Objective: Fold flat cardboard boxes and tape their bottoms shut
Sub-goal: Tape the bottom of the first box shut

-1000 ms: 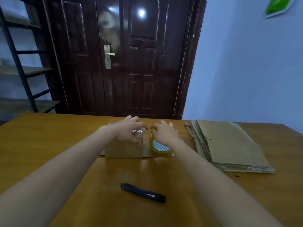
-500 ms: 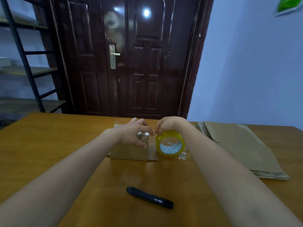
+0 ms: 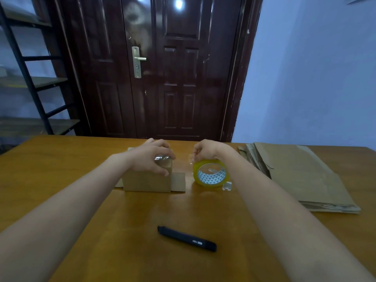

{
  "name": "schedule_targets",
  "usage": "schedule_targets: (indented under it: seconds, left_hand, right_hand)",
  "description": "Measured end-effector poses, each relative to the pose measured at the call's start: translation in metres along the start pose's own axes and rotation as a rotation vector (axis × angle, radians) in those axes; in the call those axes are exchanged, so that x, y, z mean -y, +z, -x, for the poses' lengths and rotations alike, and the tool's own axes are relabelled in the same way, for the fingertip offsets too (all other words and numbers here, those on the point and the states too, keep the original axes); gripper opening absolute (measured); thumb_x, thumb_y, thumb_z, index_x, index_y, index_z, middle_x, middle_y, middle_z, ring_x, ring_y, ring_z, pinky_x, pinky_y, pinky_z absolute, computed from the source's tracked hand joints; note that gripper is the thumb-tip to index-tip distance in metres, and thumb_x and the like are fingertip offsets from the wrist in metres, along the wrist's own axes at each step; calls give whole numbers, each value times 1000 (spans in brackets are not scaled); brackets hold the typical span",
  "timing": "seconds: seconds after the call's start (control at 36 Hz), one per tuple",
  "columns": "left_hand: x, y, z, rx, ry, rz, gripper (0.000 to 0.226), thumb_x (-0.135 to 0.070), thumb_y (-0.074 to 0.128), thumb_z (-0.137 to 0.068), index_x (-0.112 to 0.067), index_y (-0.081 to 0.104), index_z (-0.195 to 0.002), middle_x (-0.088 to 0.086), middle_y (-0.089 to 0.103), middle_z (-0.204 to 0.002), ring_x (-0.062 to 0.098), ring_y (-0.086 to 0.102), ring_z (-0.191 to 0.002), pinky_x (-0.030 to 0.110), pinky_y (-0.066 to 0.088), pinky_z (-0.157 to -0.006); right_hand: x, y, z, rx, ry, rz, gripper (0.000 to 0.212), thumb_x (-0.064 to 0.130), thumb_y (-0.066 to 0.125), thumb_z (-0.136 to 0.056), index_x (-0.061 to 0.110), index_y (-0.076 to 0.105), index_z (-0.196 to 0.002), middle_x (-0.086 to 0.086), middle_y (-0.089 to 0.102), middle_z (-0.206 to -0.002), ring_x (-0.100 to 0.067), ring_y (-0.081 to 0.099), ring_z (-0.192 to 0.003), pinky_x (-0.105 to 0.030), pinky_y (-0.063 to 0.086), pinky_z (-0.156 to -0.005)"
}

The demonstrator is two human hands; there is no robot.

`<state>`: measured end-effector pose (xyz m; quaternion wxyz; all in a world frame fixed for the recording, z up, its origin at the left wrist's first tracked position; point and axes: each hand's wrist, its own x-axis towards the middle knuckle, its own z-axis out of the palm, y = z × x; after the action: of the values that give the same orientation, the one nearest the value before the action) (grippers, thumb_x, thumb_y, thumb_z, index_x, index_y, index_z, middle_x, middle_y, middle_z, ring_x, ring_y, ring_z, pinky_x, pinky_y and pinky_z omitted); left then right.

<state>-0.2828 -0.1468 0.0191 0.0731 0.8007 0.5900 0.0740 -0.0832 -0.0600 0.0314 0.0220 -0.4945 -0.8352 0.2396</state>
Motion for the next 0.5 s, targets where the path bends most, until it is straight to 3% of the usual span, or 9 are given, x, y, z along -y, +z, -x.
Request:
schedule_targets:
  seconds: [0.17, 0.28, 0.39, 0.5]
  left_hand:
    - [-8, -5, -8, 82, -23, -159, 41, -47, 62, -82, -41, 51, -121, -10, 29, -126, 12, 27, -107, 29, 42, -86]
    - [-11, -3, -12, 96, -41, -156, 34, -47, 61, -85, -39, 53, -117, -9, 27, -124, 13, 24, -113, 26, 35, -82]
    - [-7, 1, -11, 80, -39, -98, 29, -46, 64, -83, -39, 55, -110, -9, 28, -125, 14, 24, -115, 31, 38, -93]
    - [-6, 4, -12, 61, -35, -53, 23, -42, 67, -82, -36, 58, -102, -7, 29, -127, 13, 23, -116, 33, 36, -99]
  right_hand:
    - [-1, -2, 5, 25, -15, -28, 7, 12, 64, -86, 15, 61, -93, -4, 60, -103, -21, 55, -99, -35, 46, -89]
    - [-3, -3, 7, 34, -38, -60, 8, 10, 61, -88, 15, 59, -95, -1, 59, -100, -19, 54, -98, -36, 46, -92]
    - [-5, -3, 11, 57, -66, -90, 8, 11, 61, -89, 17, 60, -94, 0, 59, -100, -17, 54, -96, -32, 46, -87]
    - [-7, 5, 16, -23, -76, -206, 7, 8, 62, -87, 14, 61, -90, 2, 62, -94, -14, 56, -91, -26, 46, -77]
